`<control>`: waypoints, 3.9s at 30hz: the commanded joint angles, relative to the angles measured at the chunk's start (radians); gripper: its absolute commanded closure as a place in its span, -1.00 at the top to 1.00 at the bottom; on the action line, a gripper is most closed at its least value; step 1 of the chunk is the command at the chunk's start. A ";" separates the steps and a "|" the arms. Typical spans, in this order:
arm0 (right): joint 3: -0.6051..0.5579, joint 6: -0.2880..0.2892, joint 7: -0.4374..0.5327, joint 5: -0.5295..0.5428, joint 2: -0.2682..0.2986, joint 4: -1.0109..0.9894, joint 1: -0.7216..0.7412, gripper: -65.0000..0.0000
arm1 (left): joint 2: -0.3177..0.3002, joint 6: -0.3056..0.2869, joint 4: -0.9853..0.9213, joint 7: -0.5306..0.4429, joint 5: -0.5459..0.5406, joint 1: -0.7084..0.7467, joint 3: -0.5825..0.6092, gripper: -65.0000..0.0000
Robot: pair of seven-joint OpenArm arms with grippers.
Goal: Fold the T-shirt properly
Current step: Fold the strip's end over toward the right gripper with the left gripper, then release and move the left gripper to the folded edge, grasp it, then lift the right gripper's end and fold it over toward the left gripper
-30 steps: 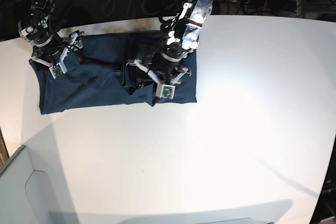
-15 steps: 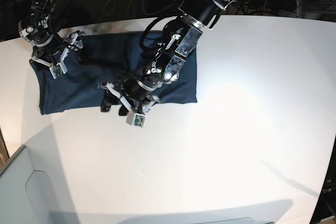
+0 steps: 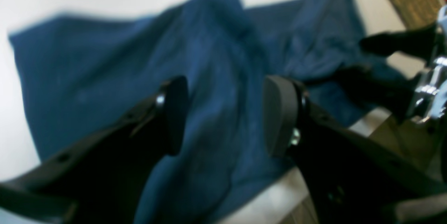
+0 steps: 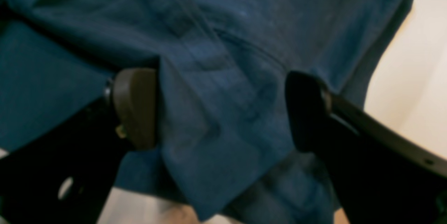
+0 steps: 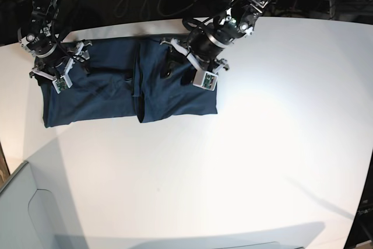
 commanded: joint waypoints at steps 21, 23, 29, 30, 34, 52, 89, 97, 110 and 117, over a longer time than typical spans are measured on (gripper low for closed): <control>0.007 0.007 0.017 0.012 0.012 0.012 0.012 0.63 | -0.016 -0.015 -0.047 -0.017 -0.012 0.158 0.002 0.01; 0.007 0.007 0.017 0.012 0.012 0.012 0.012 0.63 | -0.020 -0.015 0.013 -0.017 -0.003 0.173 0.024 0.01; 0.007 0.007 0.017 0.012 0.012 0.012 0.015 0.63 | -0.131 -0.010 0.157 -0.020 -0.009 0.175 0.094 0.01; 0.007 0.007 0.017 0.012 0.012 0.012 0.015 0.63 | -0.148 -0.010 0.168 -0.023 -0.009 0.175 0.093 0.01; 0.007 0.007 0.017 0.012 0.012 0.012 0.015 0.63 | -0.163 -0.009 0.167 -0.025 -0.029 0.188 -0.033 0.01; 0.023 0.007 0.022 0.013 0.013 0.044 0.017 0.63 | 0.061 -0.018 -0.153 -0.019 -0.189 0.075 -0.332 0.38; 0.283 0.007 0.016 0.021 0.010 -0.183 0.219 0.64 | 0.047 -0.019 -0.182 -0.017 -0.178 0.078 -0.337 0.38; 0.285 0.007 0.022 0.021 0.035 -0.206 0.227 0.64 | 0.047 -0.019 -0.182 -0.017 -0.178 0.081 -0.338 0.38; 0.326 0.007 0.023 0.021 0.081 -0.390 0.261 0.62 | 0.034 -0.019 -0.180 -0.017 -0.186 0.093 -0.338 0.38; 0.325 0.007 0.017 0.023 0.079 -0.485 0.259 0.39 | 0.034 -0.019 -0.180 -0.017 -0.186 0.093 -0.340 0.38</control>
